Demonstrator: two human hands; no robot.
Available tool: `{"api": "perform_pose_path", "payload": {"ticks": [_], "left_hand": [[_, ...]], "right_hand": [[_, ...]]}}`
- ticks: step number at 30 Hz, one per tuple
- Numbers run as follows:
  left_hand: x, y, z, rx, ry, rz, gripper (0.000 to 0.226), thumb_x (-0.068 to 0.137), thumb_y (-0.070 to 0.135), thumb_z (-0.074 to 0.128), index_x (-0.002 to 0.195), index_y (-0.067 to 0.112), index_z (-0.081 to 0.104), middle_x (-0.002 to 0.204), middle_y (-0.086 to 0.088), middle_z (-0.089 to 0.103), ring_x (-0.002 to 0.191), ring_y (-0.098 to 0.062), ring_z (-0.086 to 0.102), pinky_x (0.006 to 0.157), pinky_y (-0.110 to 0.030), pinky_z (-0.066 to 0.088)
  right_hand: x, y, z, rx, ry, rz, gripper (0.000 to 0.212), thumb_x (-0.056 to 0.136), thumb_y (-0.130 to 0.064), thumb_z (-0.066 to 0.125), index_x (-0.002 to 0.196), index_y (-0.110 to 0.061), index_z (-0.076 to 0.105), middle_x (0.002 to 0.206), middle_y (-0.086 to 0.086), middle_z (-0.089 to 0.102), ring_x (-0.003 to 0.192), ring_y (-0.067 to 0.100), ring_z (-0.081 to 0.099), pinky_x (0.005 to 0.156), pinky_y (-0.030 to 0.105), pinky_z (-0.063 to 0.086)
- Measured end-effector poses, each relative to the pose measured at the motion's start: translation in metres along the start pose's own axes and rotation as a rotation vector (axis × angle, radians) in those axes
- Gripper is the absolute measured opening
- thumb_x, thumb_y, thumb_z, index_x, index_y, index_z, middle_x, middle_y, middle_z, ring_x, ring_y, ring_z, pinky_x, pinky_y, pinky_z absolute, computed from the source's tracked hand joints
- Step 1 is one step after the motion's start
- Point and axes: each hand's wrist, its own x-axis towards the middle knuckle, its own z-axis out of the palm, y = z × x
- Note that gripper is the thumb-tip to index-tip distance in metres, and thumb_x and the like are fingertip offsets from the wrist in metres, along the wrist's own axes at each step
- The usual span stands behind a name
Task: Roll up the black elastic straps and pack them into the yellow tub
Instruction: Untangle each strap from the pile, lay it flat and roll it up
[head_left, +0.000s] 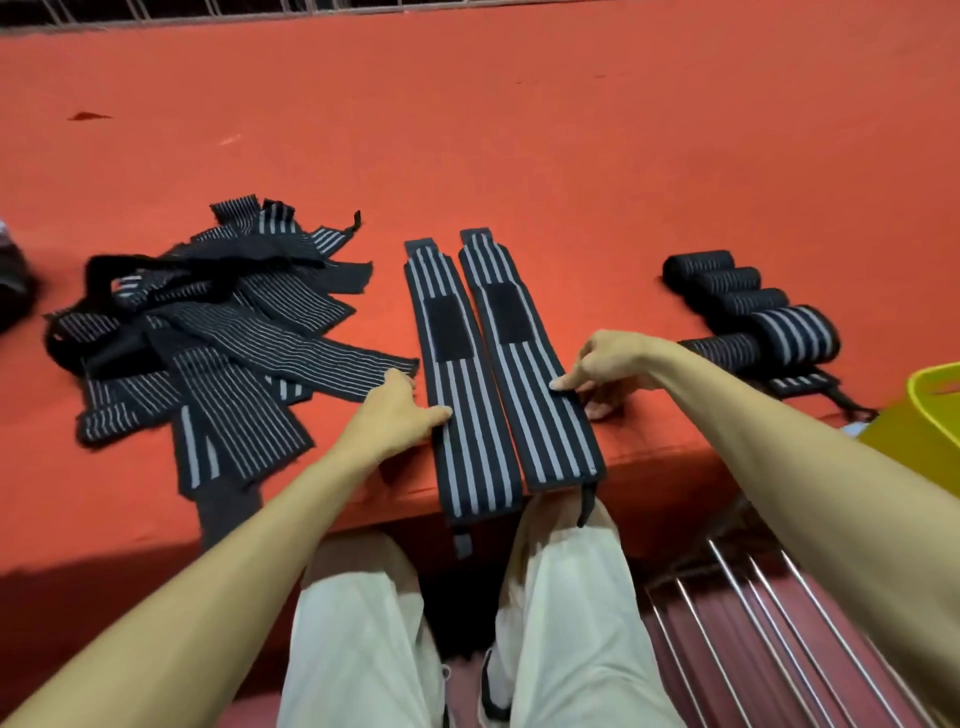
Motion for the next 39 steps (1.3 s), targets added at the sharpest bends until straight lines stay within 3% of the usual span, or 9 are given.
{"api": "perform_pose_path", "payload": {"ticks": [4,7,12,18,20,26,32,37,39], "left_hand": [[-0.01,-0.001,-0.002,-0.09,-0.086,0.014,0.03,0.078,0.025,0.08,0.076,0.0,0.063,0.073,-0.01,0.064,0.066,-0.02,0.055,0.067,-0.034,0.049],[-0.017,-0.002,-0.01,-0.203,-0.11,-0.008,0.017,0.086,0.017,0.072,0.078,0.008,0.06,0.072,-0.009,0.053,0.062,-0.019,0.048,0.055,-0.025,0.044],[-0.013,-0.021,-0.02,-0.041,-0.047,0.006,0.034,0.086,0.023,0.073,0.062,0.012,0.051,0.062,-0.005,0.048,0.058,-0.016,0.044,0.058,-0.027,0.038],[-0.009,-0.019,-0.019,0.167,0.061,0.093,0.038,0.075,0.034,0.081,0.086,0.014,0.051,0.086,-0.001,0.061,0.081,-0.018,0.058,0.071,-0.034,0.048],[-0.003,-0.015,-0.026,0.203,0.044,0.12,0.037,0.074,0.035,0.082,0.087,0.018,0.052,0.086,0.0,0.064,0.079,-0.019,0.064,0.072,-0.037,0.053],[0.035,0.012,-0.048,0.135,-0.028,0.294,0.009,0.089,0.02,0.066,0.083,0.013,0.067,0.07,0.003,0.068,0.055,-0.009,0.061,0.05,-0.014,0.042],[0.118,0.032,-0.05,-0.106,-0.03,0.366,0.008,0.092,0.018,0.063,0.085,0.015,0.067,0.069,0.006,0.065,0.057,-0.002,0.058,0.061,-0.018,0.047],[0.183,0.036,-0.031,-0.243,0.062,0.313,0.011,0.092,0.018,0.061,0.083,0.018,0.067,0.068,0.006,0.065,0.061,-0.004,0.058,0.066,-0.024,0.045],[0.2,0.033,-0.018,-0.333,0.139,0.267,0.015,0.092,0.016,0.06,0.08,0.021,0.066,0.07,0.001,0.067,0.063,-0.007,0.059,0.069,-0.025,0.046]], "right_hand": [[-0.017,0.012,0.009,0.015,-0.062,-0.037,0.024,0.082,-0.003,0.073,0.067,-0.002,0.055,0.069,0.013,0.058,0.055,0.022,0.06,0.057,0.032,0.06],[-0.021,0.017,0.014,0.072,-0.086,-0.072,0.034,0.082,0.002,0.071,0.059,-0.008,0.049,0.067,0.011,0.059,0.06,0.02,0.061,0.055,0.027,0.057],[-0.022,0.015,0.023,-0.011,-0.078,-0.073,0.029,0.082,0.002,0.072,0.062,-0.004,0.051,0.06,0.013,0.061,0.047,0.019,0.062,0.051,0.027,0.058],[-0.019,-0.011,0.019,-0.268,-0.087,-0.017,0.024,0.082,-0.012,0.077,0.081,0.003,0.058,0.06,0.017,0.068,0.05,0.026,0.067,0.047,0.03,0.055],[-0.015,-0.02,0.014,-0.339,-0.014,-0.029,0.029,0.085,-0.021,0.075,0.087,0.005,0.062,0.062,0.014,0.07,0.051,0.024,0.068,0.047,0.029,0.054],[0.025,-0.047,-0.008,-0.271,0.167,-0.135,0.026,0.092,-0.019,0.066,0.072,-0.001,0.065,0.062,0.01,0.069,0.045,0.018,0.065,0.044,0.024,0.051],[0.109,-0.076,-0.032,-0.182,0.341,-0.266,0.027,0.093,-0.023,0.063,0.068,-0.014,0.063,0.064,0.004,0.064,0.055,0.016,0.06,0.053,0.022,0.049],[0.176,-0.085,-0.036,-0.127,0.474,-0.304,0.008,0.092,-0.024,0.062,0.091,-0.017,0.066,0.087,0.003,0.067,0.079,0.019,0.06,0.072,0.022,0.04],[0.199,-0.084,-0.035,-0.059,0.562,-0.329,0.016,0.091,-0.022,0.062,0.103,-0.013,0.068,0.102,0.004,0.07,0.095,0.019,0.061,0.078,0.019,0.037]]}}
